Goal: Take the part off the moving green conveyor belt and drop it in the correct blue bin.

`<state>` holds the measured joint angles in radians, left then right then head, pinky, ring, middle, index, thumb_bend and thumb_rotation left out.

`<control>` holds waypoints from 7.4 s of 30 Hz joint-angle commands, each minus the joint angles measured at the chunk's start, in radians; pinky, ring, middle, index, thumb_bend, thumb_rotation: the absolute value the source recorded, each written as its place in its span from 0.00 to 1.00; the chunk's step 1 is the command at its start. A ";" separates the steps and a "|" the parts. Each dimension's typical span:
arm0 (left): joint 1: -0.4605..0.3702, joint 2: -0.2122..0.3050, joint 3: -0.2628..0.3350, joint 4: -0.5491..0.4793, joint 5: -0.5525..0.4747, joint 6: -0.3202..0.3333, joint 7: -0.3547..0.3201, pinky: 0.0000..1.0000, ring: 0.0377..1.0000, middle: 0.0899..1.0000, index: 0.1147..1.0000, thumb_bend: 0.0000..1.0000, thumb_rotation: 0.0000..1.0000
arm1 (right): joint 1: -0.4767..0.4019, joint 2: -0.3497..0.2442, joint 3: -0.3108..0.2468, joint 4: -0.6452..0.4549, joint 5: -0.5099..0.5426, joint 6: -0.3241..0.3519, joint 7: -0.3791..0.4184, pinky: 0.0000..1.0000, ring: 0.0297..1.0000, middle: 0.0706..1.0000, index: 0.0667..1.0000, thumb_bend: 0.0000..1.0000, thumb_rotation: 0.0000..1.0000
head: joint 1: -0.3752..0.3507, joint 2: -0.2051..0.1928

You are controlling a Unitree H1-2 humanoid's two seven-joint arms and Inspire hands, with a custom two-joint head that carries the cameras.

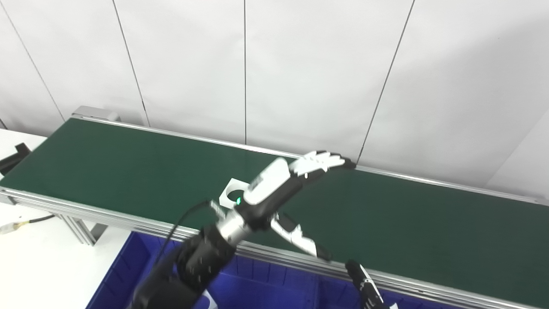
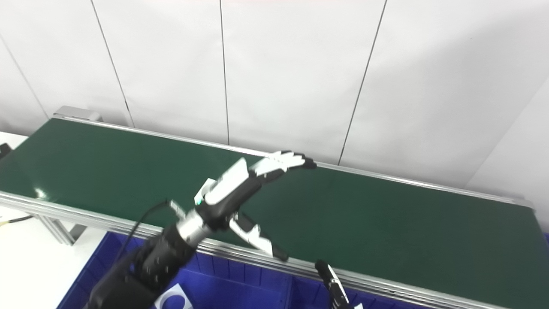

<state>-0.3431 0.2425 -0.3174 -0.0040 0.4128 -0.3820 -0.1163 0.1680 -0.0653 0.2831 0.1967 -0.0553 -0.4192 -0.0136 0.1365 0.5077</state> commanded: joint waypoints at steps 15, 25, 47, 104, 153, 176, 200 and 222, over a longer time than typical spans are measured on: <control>-0.255 0.003 -0.069 0.270 0.340 0.082 -0.025 0.75 0.74 0.76 0.79 0.97 0.16 | -0.018 0.005 0.048 -0.023 -0.024 -0.051 -0.060 0.99 0.95 0.89 0.90 1.00 0.97 | -0.024 0.005; -0.326 -0.024 -0.168 0.392 0.496 0.218 -0.037 0.62 0.72 0.80 0.82 1.00 0.03 | -0.023 -0.013 0.107 -0.036 -0.059 -0.051 -0.144 0.96 0.93 0.88 0.89 1.00 0.97 | -0.047 0.011; -0.448 -0.035 -0.249 0.549 0.575 0.288 -0.037 0.54 0.63 0.80 0.84 1.00 0.06 | -0.027 -0.016 0.151 -0.040 -0.068 -0.051 -0.190 0.99 0.94 0.88 0.87 1.00 0.95 | -0.073 0.007; -0.554 -0.209 -0.432 1.147 0.516 0.408 0.225 0.16 0.23 0.34 0.43 0.52 0.00 | 0.026 0.038 0.168 -0.144 -0.090 -0.050 -0.140 0.98 0.94 0.87 0.87 1.00 0.91 | -0.171 0.079; -0.173 0.247 -0.133 -0.142 0.486 0.456 -0.296 0.39 0.46 0.45 0.41 0.52 0.00 | -0.067 0.034 -0.015 -0.091 0.039 -0.050 -0.013 0.99 0.89 0.81 0.90 0.99 0.92 | 0.111 0.223; 0.145 0.261 0.010 -0.410 0.529 0.477 -0.478 0.35 0.41 0.40 0.45 0.52 0.00 | -0.092 0.019 -0.115 -0.191 0.059 0.008 0.059 0.95 0.88 0.80 0.89 0.99 0.96 | 0.254 0.375; 0.374 -0.022 0.030 -0.196 0.543 0.579 -0.248 0.34 0.42 0.41 0.44 0.52 0.00 | -0.067 0.058 -0.110 -0.225 0.030 0.047 0.064 0.96 0.88 0.78 0.88 1.00 0.94 | 0.183 0.376; 0.352 -0.047 -0.121 0.345 0.540 0.349 0.330 0.41 0.45 0.42 0.44 0.52 0.00 | -0.058 0.079 -0.105 -0.236 0.013 0.046 0.064 0.97 0.88 0.79 0.88 1.00 0.92 | 0.148 0.375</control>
<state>0.0424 0.1958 -0.4312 0.3520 0.9487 0.0051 0.1415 0.1173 0.0024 0.1756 -0.0010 -0.0365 -0.3698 0.0445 0.2853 0.8820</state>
